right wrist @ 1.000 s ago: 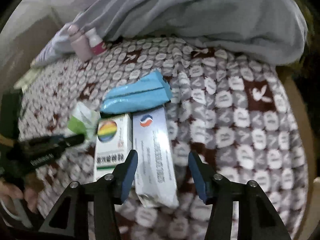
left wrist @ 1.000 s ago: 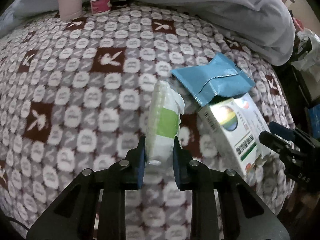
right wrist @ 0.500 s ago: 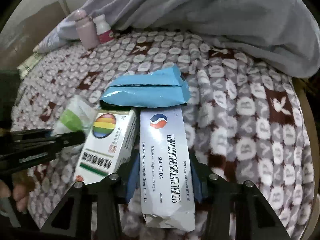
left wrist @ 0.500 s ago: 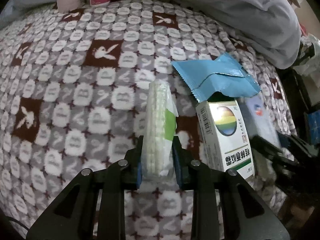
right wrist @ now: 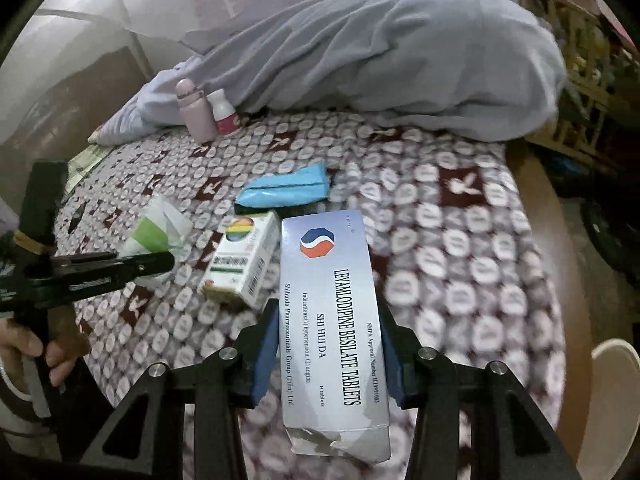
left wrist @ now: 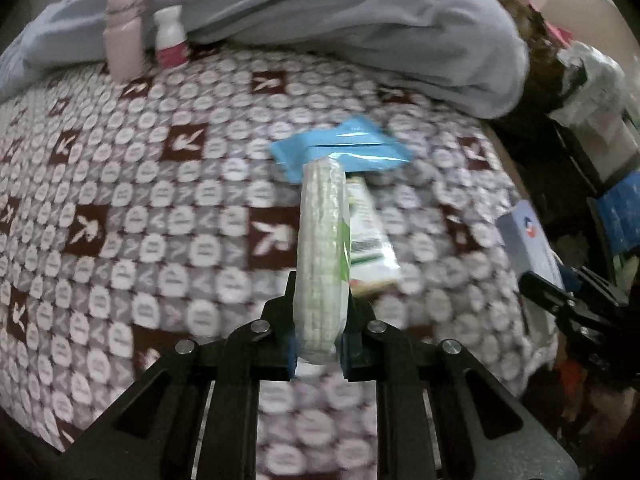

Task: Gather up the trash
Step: 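Carry the pad and tablet box over the bucket and open both tools to drop them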

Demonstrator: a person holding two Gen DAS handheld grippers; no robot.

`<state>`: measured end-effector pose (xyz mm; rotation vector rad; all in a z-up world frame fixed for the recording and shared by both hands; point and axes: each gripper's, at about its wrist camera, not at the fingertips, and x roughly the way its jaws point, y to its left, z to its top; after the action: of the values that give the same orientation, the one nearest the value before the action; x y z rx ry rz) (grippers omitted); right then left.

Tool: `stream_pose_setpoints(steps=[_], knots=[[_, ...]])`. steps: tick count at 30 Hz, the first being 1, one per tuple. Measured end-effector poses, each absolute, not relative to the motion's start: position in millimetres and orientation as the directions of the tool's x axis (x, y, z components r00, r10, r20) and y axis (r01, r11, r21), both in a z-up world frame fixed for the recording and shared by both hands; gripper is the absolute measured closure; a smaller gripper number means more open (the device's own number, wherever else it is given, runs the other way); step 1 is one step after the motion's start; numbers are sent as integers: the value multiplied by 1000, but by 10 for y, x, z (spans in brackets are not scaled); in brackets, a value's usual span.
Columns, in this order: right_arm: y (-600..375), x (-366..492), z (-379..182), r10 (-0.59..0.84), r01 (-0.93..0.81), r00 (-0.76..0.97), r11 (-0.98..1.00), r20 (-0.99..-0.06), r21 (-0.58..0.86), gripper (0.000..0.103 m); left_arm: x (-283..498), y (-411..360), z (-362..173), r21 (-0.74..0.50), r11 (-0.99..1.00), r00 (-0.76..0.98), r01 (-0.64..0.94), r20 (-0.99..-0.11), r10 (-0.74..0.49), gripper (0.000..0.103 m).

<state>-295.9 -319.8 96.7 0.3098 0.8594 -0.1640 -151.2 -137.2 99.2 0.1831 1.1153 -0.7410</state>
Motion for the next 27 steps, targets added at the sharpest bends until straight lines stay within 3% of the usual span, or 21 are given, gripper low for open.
stream_pose_setpoints(steps=[27], knots=[[-4323,-4760,999,-268,590,610,781,-746,203,59,-3325,-3179,1337,-128,457,162,880,-824,-543,90]])
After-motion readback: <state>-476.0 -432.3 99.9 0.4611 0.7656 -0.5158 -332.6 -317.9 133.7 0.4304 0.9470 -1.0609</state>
